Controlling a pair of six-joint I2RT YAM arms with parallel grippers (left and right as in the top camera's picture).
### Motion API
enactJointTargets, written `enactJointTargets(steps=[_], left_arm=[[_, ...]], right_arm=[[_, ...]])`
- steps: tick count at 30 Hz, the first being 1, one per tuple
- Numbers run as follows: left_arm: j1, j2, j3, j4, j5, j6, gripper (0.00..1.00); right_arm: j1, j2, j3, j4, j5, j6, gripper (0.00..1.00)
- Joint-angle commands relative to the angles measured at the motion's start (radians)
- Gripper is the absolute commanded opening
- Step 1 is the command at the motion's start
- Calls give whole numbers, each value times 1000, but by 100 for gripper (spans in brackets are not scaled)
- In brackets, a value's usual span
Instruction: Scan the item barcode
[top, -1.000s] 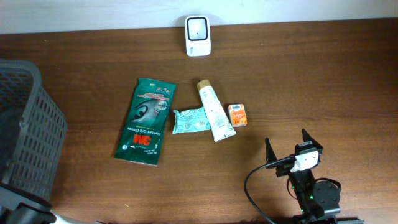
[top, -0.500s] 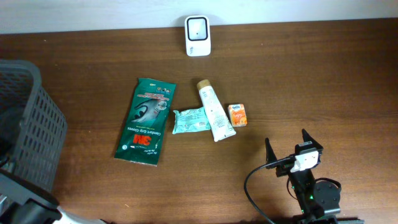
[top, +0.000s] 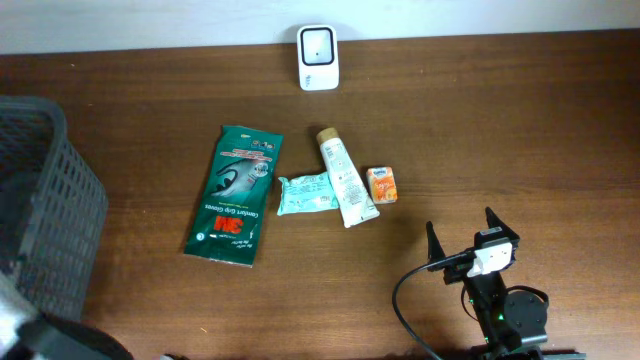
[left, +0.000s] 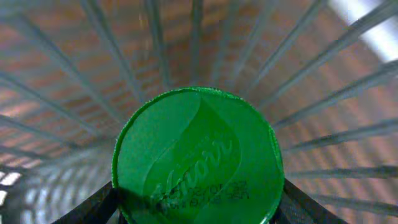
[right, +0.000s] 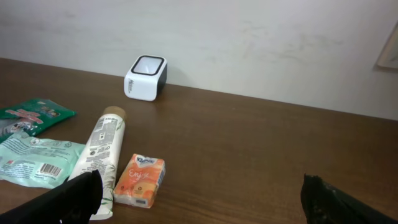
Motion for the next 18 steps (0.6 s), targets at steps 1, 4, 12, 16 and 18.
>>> enactJointTargets(steps=[1,4,12,16,18], left_arm=[[2,-154,38,23,70,-5,62],[0,-258,38,56,180,-5,60],[-260,-476,38,77,298,-5,59],[-364,-500,38,93,285,-5,63],[-364,-492,38,84,198,-5,66]], right_arm=[[6,-7,-7,-3,2,4,98],[6,-7,-7,-3,2,4,98],[6,-7,-7,-3,2,4,98],[6,-7,-7,-3,2,4,98],[6,-7,-7,-3,2,4,98]])
